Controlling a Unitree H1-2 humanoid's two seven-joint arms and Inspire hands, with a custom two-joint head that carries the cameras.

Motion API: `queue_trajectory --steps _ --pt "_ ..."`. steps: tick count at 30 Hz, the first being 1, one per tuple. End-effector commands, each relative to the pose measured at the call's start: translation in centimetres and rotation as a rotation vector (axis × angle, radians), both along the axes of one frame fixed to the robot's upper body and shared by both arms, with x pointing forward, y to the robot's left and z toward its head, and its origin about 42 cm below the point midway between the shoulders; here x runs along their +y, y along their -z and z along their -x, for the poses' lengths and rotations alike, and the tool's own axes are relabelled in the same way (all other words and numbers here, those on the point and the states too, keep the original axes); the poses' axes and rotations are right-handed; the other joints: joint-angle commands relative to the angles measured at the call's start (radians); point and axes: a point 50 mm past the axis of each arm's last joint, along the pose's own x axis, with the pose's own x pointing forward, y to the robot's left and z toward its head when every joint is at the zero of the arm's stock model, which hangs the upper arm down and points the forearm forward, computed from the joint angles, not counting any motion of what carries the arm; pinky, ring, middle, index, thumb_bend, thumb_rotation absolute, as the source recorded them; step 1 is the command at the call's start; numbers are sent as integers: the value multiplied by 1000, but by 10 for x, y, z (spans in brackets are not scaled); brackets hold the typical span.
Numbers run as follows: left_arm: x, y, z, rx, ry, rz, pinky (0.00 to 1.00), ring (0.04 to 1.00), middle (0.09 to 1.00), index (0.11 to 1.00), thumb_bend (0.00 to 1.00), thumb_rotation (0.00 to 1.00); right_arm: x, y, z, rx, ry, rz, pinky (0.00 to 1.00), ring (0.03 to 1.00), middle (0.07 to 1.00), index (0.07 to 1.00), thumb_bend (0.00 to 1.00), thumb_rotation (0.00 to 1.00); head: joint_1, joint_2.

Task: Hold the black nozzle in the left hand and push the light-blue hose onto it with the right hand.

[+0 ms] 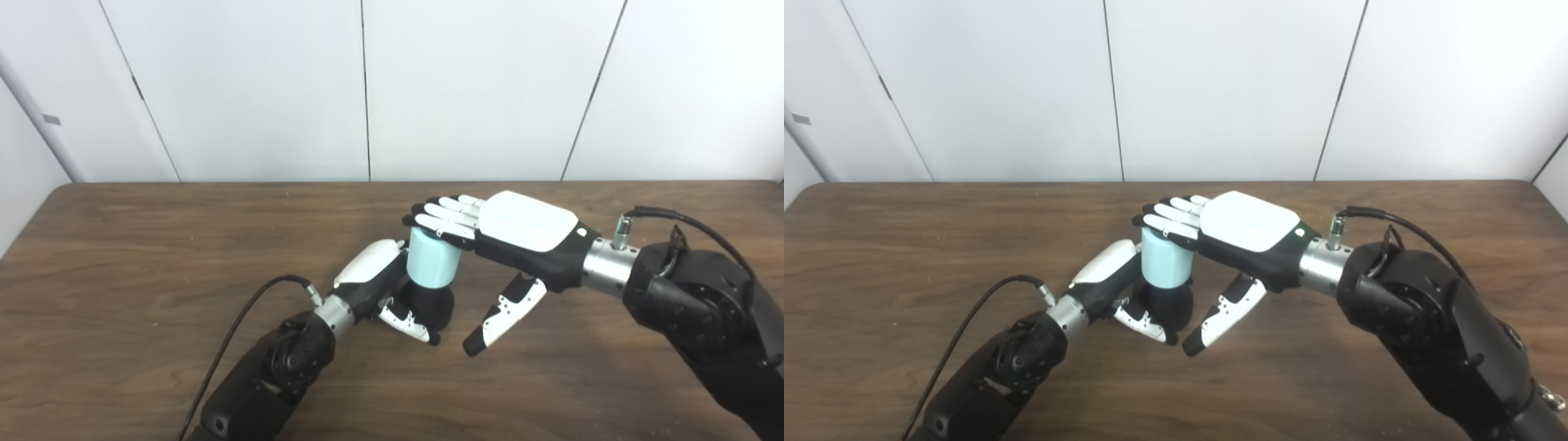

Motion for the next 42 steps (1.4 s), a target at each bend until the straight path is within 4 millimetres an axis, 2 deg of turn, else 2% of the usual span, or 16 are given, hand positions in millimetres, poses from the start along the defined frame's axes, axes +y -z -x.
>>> queue_trajectory --steps 1,9,13,21,30,42 --pt "14 41 15 177 -7 -132 1000 627 463 500 525 0 -8 20 1 163 42 90 1000 1000 1000 1000 759 753 1 2" --pt "13 41 13 178 -6 -136 1000 627 463 500 525 0 -7 18 2 190 26 58 1000 998 1000 1000 765 771 1 5" --pt "12 40 12 177 -6 -135 1000 627 464 500 525 0 -4 18 5 132 -38 30 1000 992 1000 1000 767 727 3 5" --pt "13 40 11 174 -8 -134 1000 627 464 500 525 0 -2 25 3 2 -221 28 1000 1000 1000 1000 725 700 4 4" --pt "14 38 11 169 -13 -132 1000 627 464 500 525 0 -5 28 0 -24 -354 47 1000 998 994 955 705 658 3 8" --pt "15 39 12 167 -15 -133 1000 626 465 499 525 0 -8 29 -5 -52 -336 147 1000 1000 987 947 704 649 1 12"
